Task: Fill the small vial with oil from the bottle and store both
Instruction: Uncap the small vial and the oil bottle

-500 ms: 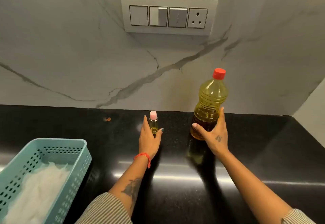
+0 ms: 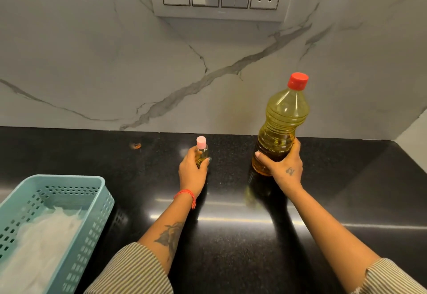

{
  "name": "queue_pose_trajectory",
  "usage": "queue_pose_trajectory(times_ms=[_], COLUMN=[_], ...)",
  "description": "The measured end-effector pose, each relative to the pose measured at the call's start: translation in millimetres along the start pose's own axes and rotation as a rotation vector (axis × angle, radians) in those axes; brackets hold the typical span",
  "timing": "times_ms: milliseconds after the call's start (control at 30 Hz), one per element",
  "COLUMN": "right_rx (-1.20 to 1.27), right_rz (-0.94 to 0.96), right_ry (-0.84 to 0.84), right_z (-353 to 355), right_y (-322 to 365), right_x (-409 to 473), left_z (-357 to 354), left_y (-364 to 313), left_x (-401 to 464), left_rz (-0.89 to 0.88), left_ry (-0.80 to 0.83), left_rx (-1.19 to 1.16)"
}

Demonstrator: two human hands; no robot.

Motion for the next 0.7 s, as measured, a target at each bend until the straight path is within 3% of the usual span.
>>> queue_pose_trajectory(times_ms=[700], right_rx=[0.027], right_rz=[0.026], right_ry=[0.014], right_z=[58], right_y=[34], right_x=[-110], left_z=[31], left_y=[44], left_x=[-121], left_rz=[-0.088], left_ry=[0.056], left_rx=[0.028])
Point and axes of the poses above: each hand's wrist, its own x-axis towards the middle knuckle, its own z-axis out of the back of the hand, y = z × x, the point moved 4 cm from there along x, towards the middle knuckle, and after that the axes turned 15 degrees about z, right-handed, at the moved point
